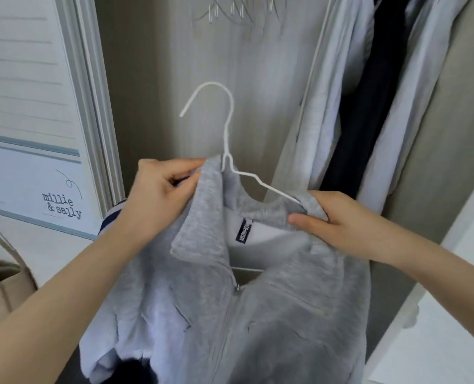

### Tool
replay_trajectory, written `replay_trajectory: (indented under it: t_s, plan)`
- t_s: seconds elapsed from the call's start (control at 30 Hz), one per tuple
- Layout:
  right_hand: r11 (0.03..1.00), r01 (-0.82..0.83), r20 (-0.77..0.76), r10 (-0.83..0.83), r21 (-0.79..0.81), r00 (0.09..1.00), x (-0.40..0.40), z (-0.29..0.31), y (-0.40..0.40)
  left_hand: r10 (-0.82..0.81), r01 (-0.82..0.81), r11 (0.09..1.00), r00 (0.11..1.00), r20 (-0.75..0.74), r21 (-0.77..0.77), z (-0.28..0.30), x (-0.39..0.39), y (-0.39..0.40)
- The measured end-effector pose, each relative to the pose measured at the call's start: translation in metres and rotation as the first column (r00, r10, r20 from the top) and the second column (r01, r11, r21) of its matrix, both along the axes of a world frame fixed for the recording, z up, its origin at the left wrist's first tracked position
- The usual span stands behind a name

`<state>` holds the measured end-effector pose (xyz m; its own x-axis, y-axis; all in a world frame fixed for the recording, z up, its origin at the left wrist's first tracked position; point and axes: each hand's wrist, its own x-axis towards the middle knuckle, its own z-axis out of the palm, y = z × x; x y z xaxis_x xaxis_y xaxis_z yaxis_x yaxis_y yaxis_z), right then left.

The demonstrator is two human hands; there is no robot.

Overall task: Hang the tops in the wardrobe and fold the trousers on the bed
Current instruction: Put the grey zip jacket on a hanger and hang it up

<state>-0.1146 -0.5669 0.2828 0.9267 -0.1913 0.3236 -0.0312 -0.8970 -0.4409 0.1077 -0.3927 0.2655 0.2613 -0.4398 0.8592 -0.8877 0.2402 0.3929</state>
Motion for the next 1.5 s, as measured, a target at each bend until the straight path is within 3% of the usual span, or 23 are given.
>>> replay_trajectory:
  t_s: [0.07, 0.17, 0.27, 0.33, 0.43, 0.47, 0.6, 0.67, 0.73, 0.87, 1.0, 1.13, 1.3, 1.37, 1.43, 1.5]
  plan:
    - [0.986, -0.036, 0.054, 0.027, 0.163, 0.998, 0.004, 0.001, 0.004, 0.008, -0.010, 0.999, 0.998, 0.064, 0.032, 0.002, -0.002, -0.009]
    - [0.964, -0.038, 0.120, 0.007, 0.262, 0.993, 0.010, 0.010, 0.014, 0.059, -0.070, 0.993, 0.992, 0.111, 0.095, 0.003, -0.007, -0.019]
    - [0.911, 0.069, 0.118, -0.127, 0.406, 0.985, 0.013, 0.021, 0.016, -0.001, -0.026, 0.984, 0.988, 0.153, 0.176, 0.012, 0.005, -0.021]
    - [0.805, 0.124, 0.142, -0.250, 0.580, 0.958, 0.005, 0.030, 0.010, 0.025, -0.066, 0.970, 0.984, 0.175, 0.236, 0.019, 0.030, -0.016]
    - [0.590, 0.073, 0.115, -0.276, 0.804, 0.954, -0.008, 0.039, -0.001, 0.033, -0.022, 0.939, 0.999, -0.026, 0.342, 0.020, 0.050, -0.005]
    - [0.584, 0.057, 0.090, -0.218, 0.810, 0.972, -0.012, 0.041, -0.001, 0.014, 0.029, 0.940, 0.992, -0.123, 0.340, 0.019, 0.053, -0.003]
    - [0.768, 0.122, -0.051, -0.115, 0.629, 0.992, -0.021, 0.038, -0.003, -0.039, 0.170, 0.948, 0.901, -0.432, 0.270, 0.011, 0.063, -0.001]
    - [0.795, 0.153, -0.080, -0.131, 0.587, 0.988, -0.026, 0.036, 0.000, -0.077, 0.235, 0.928, 0.880, -0.468, 0.289, 0.011, 0.069, -0.002]
    - [0.799, 0.144, -0.026, -0.159, 0.585, 0.987, -0.027, 0.033, 0.006, -0.101, 0.248, 0.914, 0.906, -0.411, 0.321, 0.016, 0.073, -0.006]
    - [0.703, 0.200, 0.072, -0.337, 0.682, 0.939, -0.017, 0.045, 0.007, 0.009, 0.051, 0.939, 0.985, -0.174, 0.340, 0.030, 0.091, -0.026]
    - [0.490, 0.120, 0.096, -0.393, 0.864, 0.915, -0.001, 0.074, 0.015, 0.157, -0.112, 0.949, 0.978, -0.134, 0.296, 0.042, 0.095, -0.044]
    - [0.380, 0.135, 0.071, -0.481, 0.915, 0.874, 0.043, 0.099, 0.021, -0.060, 0.095, 0.987, 0.965, -0.256, 0.126, 0.057, 0.046, -0.049]
    - [0.457, 0.165, 0.161, -0.593, 0.874, 0.789, 0.128, 0.115, 0.024, -0.361, 0.425, 0.903, 0.828, -0.430, 0.061, 0.052, -0.035, -0.044]
    - [0.507, 0.239, 0.168, -0.631, 0.828, 0.757, 0.151, 0.119, 0.023, -0.280, 0.354, 0.921, 0.891, -0.358, 0.160, 0.039, -0.049, -0.044]
    - [0.569, 0.286, 0.212, -0.653, 0.771, 0.727, 0.163, 0.122, 0.018, -0.078, 0.139, 0.944, 0.975, -0.208, 0.300, 0.022, -0.052, -0.052]
    - [0.618, 0.327, 0.294, -0.690, 0.715, 0.662, 0.175, 0.128, 0.013, 0.093, -0.049, 0.930, 0.990, -0.103, 0.364, 0.003, -0.048, -0.057]
